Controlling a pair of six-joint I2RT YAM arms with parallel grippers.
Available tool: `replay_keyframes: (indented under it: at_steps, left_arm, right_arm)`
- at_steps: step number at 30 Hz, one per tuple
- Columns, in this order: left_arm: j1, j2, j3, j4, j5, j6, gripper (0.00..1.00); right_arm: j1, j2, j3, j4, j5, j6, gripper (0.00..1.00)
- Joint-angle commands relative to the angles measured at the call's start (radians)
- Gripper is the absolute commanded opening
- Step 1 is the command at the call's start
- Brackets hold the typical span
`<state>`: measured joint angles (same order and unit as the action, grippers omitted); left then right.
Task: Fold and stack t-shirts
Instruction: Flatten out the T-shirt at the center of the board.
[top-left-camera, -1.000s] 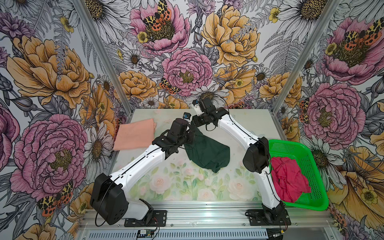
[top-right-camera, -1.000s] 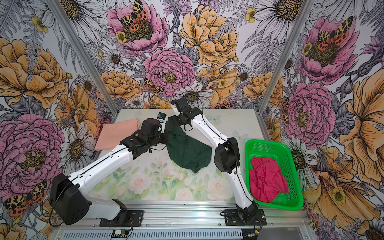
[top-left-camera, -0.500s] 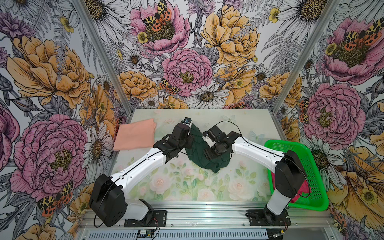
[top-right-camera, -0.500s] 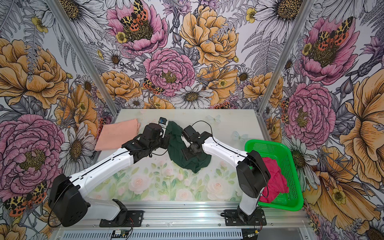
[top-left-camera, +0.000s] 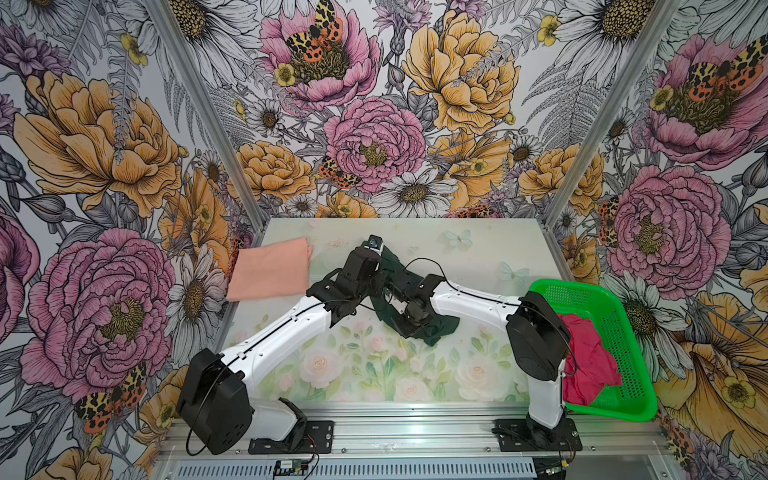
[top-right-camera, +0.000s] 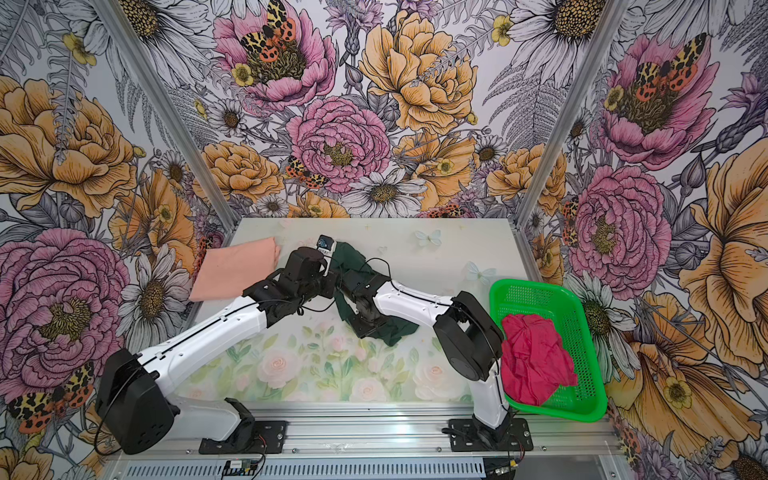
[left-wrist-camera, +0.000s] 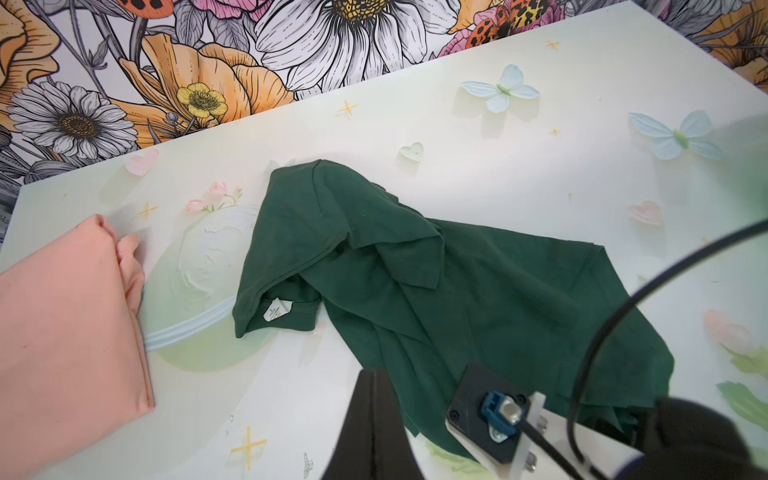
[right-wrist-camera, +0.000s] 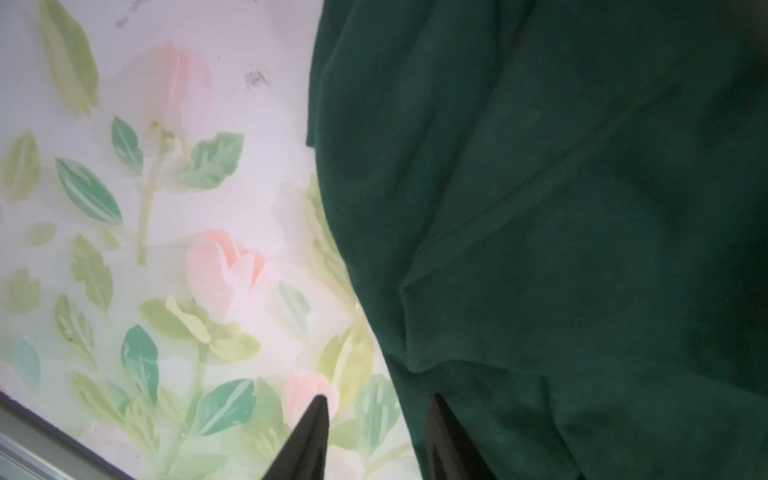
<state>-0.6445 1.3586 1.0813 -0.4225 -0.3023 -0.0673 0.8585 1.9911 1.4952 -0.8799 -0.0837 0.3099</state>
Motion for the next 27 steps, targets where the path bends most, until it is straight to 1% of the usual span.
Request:
replay_keyframes:
  at_steps: [1,5,12,17,18,21,22,24,25,27]
  left_arm:
    - [-0.008,-0.021,-0.017,0.000,-0.011,0.019,0.00]
    - [-0.007,-0.015,-0.016,-0.001,-0.008,0.022,0.00]
    - [-0.006,-0.001,-0.004,-0.003,0.002,0.024,0.00]
    - [-0.006,-0.017,-0.011,-0.007,-0.019,0.031,0.00]
    - [-0.007,-0.022,-0.014,-0.008,-0.027,0.033,0.00]
    - [-0.006,-0.038,-0.017,-0.009,-0.035,0.039,0.00]
    - [-0.006,-0.043,-0.018,-0.008,-0.035,0.039,0.00]
    - [-0.006,-0.049,-0.020,-0.008,-0.035,0.037,0.00]
    - [-0.006,-0.049,-0.023,-0.008,-0.035,0.039,0.00]
    - [-0.002,-0.039,-0.023,-0.006,-0.038,0.039,0.00]
  right_arm:
    - [0.010,0.027,0.041,-0.001,-0.012,-0.018,0.42]
    - [0.009,0.032,0.033,-0.003,0.023,-0.017,0.42]
    - [-0.004,0.069,0.028,-0.003,0.175,-0.014,0.42]
    - [-0.009,0.107,0.035,-0.003,0.165,-0.017,0.39]
    - [-0.009,0.112,0.034,-0.002,0.164,-0.018,0.37]
    - [-0.023,0.135,0.040,-0.003,0.146,-0.023,0.05]
    - [-0.031,0.140,0.042,-0.002,0.152,-0.012,0.00]
    - [-0.042,0.137,0.040,-0.002,0.175,0.003,0.00]
    - [-0.047,0.124,0.039,-0.004,0.208,0.011,0.00]
    - [-0.051,0.066,0.034,-0.004,0.264,0.009,0.00]
